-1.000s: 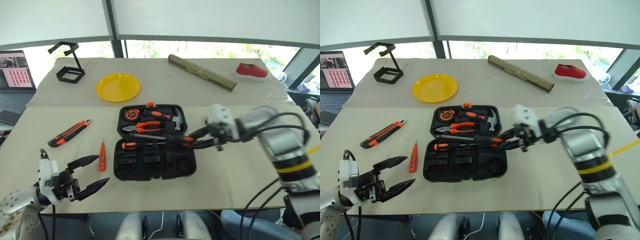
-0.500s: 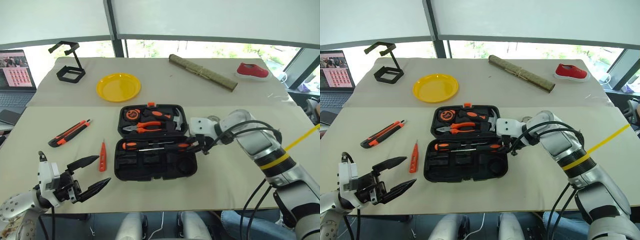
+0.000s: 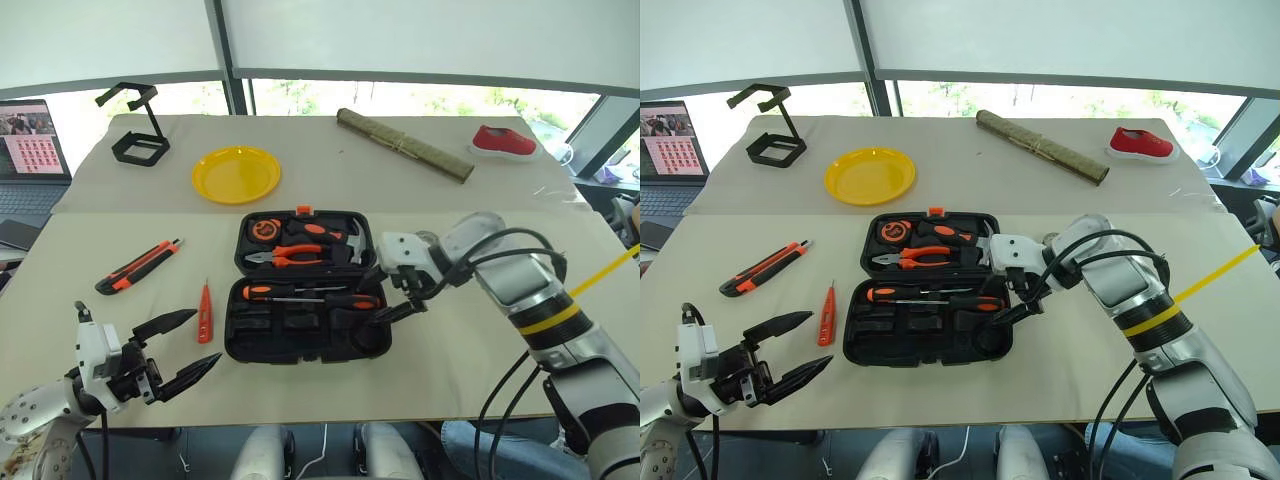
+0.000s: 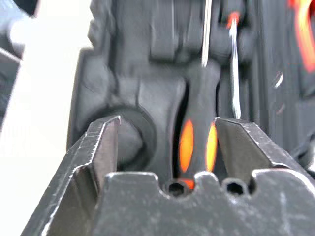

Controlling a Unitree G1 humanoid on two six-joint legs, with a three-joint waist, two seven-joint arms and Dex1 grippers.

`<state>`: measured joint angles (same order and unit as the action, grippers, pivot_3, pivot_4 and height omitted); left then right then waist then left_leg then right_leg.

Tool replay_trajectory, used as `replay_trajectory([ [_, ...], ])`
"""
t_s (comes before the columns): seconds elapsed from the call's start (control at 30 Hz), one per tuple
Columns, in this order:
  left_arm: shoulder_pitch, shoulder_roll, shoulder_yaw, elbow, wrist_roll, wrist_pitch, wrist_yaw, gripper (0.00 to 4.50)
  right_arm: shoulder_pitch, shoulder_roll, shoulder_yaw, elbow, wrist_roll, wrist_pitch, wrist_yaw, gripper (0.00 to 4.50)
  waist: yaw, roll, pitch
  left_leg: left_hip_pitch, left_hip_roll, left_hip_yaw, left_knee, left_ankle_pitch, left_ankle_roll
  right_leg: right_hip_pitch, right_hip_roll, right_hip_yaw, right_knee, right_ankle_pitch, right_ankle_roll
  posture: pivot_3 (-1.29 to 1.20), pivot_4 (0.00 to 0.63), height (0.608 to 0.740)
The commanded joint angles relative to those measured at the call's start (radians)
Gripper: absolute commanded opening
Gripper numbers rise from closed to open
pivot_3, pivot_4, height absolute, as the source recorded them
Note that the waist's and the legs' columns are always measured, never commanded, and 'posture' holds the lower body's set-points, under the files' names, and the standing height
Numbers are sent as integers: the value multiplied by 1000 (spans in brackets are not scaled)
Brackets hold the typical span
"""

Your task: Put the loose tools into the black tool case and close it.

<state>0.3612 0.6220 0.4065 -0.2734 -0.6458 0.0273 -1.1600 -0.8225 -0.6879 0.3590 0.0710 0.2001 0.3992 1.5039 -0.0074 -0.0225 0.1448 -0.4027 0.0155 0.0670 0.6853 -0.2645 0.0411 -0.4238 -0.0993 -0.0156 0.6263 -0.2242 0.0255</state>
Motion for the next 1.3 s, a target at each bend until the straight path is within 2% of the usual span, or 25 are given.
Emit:
replay_trajectory([
  [0.03, -1, -5, 1, -22, 3, -14, 8, 4500, -4, 48, -107, 10, 97, -76, 4, 3353, -2, 0, 0, 0, 0, 0, 0, 0, 0, 0, 0, 0, 0, 0, 0, 0, 150, 740],
  [0.13, -6, -9, -5, -23, 6, -14, 15, 4500, 37, 125, -145, 36, 134, -73, -59, 2527, -5, 0, 0, 1, 1, 0, 0, 0, 0, 2, 1, 0, 0, 0, 0, 0, 150, 740],
  [0.37, -7, -11, -10, -39, 2, -4, 19, 4500, 100, 233, -88, 173, 10, -270, -160, 122, -5, 0, 0, 1, 0, 0, 0, 0, 0, 1, 0, 1, 1, 0, 0, 0, 150, 740],
  [0.4, -6, -9, -9, -39, 1, -3, 17, 4500, 101, 243, -82, 189, -2, -284, -168, 24, -6, 0, 0, 1, 0, 0, 0, 0, 0, 1, 0, 1, 1, 0, 0, 0, 150, 740],
  [1.17, 2, 21, 15, -60, 11, 20, 38, 4500, 102, 327, 65, 390, -239, -442, -292, 24, -16, 0, -1, 8, 1, 1, -1, 1, -1, 4, 2, 2, 4, 0, -3, 0, 150, 740],
  [1.23, 4, 20, 14, -65, 11, 22, 49, 4500, 104, 334, 57, 374, -221, -460, -285, 24, -17, -1, -1, 11, 2, 1, -2, 1, -2, 6, 3, 3, 4, 0, -4, 0, 150, 740],
  [1.3, 15, 14, 33, -76, -3, 30, 70, 4500, 126, 350, -14, 294, -103, -454, -251, 24, -17, -1, -1, 14, 2, 1, -4, 2, -3, 8, 3, 3, 4, 0, -4, 0, 150, 740],
])
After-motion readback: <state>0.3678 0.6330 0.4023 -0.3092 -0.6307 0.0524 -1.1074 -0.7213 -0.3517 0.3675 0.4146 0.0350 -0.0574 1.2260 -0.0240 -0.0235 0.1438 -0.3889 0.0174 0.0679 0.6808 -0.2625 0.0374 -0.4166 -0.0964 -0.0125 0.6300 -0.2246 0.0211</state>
